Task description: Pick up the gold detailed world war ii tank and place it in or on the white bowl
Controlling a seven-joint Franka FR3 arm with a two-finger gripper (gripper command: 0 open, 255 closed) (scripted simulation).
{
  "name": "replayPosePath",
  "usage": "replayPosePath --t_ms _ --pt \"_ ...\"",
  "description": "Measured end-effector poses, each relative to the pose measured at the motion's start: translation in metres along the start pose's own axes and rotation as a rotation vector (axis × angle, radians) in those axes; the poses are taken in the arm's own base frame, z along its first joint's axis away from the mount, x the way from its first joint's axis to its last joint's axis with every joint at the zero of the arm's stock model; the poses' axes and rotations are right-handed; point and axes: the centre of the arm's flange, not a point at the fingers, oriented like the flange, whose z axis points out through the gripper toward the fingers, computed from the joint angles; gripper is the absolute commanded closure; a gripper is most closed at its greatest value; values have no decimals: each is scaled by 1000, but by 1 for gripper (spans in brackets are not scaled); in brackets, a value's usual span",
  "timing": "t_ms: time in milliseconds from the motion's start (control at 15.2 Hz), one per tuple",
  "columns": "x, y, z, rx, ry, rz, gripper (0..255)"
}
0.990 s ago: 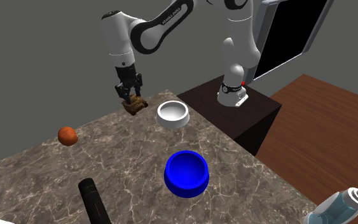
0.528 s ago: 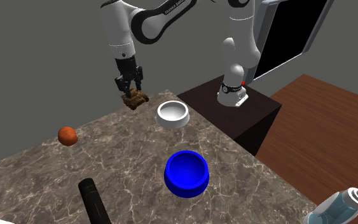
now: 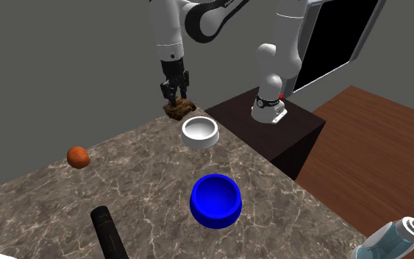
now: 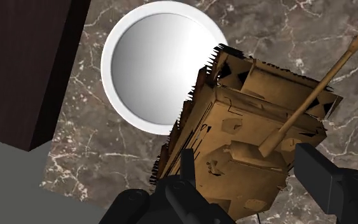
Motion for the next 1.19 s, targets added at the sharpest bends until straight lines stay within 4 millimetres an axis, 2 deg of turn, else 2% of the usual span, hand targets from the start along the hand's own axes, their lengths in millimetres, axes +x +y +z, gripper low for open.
replayPosePath --t_ms 330,462,1188 --pt "-51 43 -6 0 0 0 255" --pt "-64 51 -5 0 0 -1 255" --pt "-64 58 50 -1 0 0 255"
